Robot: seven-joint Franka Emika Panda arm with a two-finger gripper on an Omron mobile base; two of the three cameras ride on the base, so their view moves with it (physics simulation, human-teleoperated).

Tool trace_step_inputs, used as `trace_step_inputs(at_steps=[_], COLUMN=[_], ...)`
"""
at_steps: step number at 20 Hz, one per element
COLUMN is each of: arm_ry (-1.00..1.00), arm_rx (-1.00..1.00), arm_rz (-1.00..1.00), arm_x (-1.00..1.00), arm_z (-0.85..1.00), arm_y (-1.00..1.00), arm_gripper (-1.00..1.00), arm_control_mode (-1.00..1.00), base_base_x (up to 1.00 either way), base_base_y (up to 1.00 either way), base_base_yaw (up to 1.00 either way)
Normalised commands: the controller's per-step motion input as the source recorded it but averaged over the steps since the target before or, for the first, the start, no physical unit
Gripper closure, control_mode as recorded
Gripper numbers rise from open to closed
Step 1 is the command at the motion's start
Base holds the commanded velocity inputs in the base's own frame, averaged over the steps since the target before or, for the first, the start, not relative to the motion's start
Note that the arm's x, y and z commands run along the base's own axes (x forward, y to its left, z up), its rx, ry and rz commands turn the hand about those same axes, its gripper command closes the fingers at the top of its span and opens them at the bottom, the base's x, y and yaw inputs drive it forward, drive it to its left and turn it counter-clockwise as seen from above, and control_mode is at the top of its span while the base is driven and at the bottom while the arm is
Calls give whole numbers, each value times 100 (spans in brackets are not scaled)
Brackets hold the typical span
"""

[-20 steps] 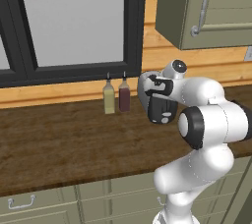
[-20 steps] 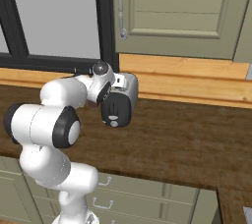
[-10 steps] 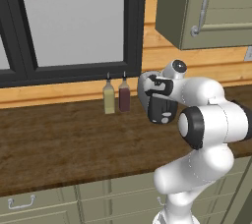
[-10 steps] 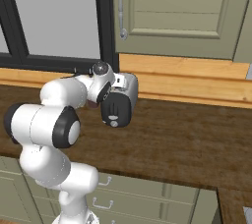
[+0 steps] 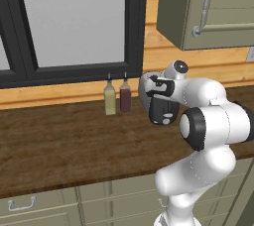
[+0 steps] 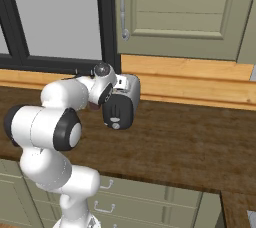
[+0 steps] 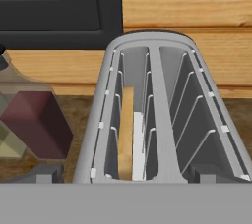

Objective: Start the toaster. Once the lever pops up, take the bread to the plate on the dining counter.

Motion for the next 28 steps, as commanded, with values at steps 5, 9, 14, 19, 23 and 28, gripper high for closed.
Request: trace_step_inputs(at_steps=[5, 9, 14, 19, 23, 28], arm_ry=[0, 0, 0, 0, 0, 0], arm_rx=[0, 0, 0, 0, 0, 0], arm_rz=[0, 0, 0, 0, 0, 0], arm_x=[0, 0, 0, 0, 0, 0], arm_z=[0, 0, 0, 0, 0, 0], arm_y=[0, 0, 0, 0, 0, 0], arm_gripper=[-100, -100, -100, -100, -100, -100], arm_control_mode=[-100, -100, -100, -100, -100, -100], base_base_x=[0, 0, 0, 0, 0, 0], base_base_y=[0, 0, 0, 0, 0, 0], base_base_yaw=[0, 0, 0, 0, 0, 0])
